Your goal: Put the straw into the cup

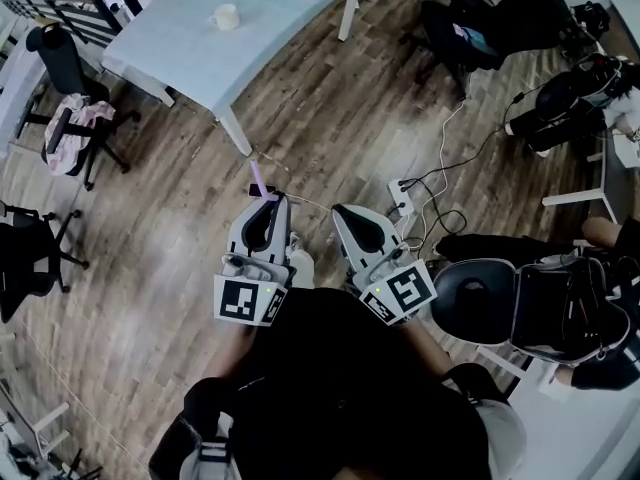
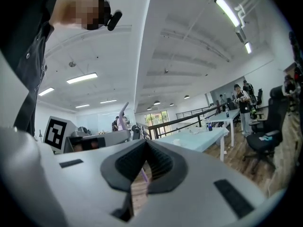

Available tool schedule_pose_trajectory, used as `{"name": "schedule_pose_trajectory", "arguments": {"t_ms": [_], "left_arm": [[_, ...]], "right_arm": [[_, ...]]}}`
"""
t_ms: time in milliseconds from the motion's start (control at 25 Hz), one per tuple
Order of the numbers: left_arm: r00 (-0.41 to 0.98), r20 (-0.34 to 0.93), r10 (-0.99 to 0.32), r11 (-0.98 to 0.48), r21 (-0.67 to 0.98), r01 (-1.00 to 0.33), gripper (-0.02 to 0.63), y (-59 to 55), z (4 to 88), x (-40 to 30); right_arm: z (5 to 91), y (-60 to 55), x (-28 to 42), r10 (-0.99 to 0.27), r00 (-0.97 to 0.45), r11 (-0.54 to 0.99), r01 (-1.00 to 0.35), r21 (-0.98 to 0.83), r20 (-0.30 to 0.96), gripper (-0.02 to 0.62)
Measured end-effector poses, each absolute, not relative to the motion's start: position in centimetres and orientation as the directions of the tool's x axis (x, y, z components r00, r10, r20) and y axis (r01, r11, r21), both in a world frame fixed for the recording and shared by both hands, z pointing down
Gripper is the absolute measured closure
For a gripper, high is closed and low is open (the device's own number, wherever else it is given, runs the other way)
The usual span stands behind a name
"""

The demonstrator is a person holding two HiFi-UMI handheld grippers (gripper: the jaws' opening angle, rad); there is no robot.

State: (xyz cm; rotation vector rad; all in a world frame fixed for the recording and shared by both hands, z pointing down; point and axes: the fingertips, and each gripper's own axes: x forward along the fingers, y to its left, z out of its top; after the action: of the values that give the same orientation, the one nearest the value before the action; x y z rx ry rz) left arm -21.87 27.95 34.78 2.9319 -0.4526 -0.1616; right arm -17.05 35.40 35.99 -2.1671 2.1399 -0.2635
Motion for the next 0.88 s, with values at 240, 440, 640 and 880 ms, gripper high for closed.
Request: {"name": "schedule_pose_trajectory", "arguments": {"t_ms": [240, 440, 640, 880], "left_arm": [[0.954, -0.084, -0.288, -0.946, 0.181, -0.269, 0.578, 22.8, 35.1, -19.6], [0.951, -0.107, -0.29, -0.948, 0.173, -0.269, 0.578, 19.3, 34.5, -18.5], [0.95, -0.114, -0.29, -0.947, 0.175, -0.268, 0.578, 17.6, 34.5, -18.3], [0.947, -0.113, -0.301, -0.943, 0.183, -0.278, 0.578, 16.2, 34.6, -18.1]], "right_arm": [[36.3, 30.1, -15.4, -0.998, 0.002, -0.012, -0.985, -0.17, 0.063, 0.586], [36.2, 26.8, -14.4, -0.998, 0.006, -0.015, -0.986, -0.168, 0.056, 0.586], [36.3, 24.7, -14.2, -0.998, 0.0, -0.01, -0.987, -0.16, 0.057, 0.586], [36.3, 23.1, -13.8, -0.998, -0.013, 0.003, -0.988, -0.155, 0.063, 0.586]]}}
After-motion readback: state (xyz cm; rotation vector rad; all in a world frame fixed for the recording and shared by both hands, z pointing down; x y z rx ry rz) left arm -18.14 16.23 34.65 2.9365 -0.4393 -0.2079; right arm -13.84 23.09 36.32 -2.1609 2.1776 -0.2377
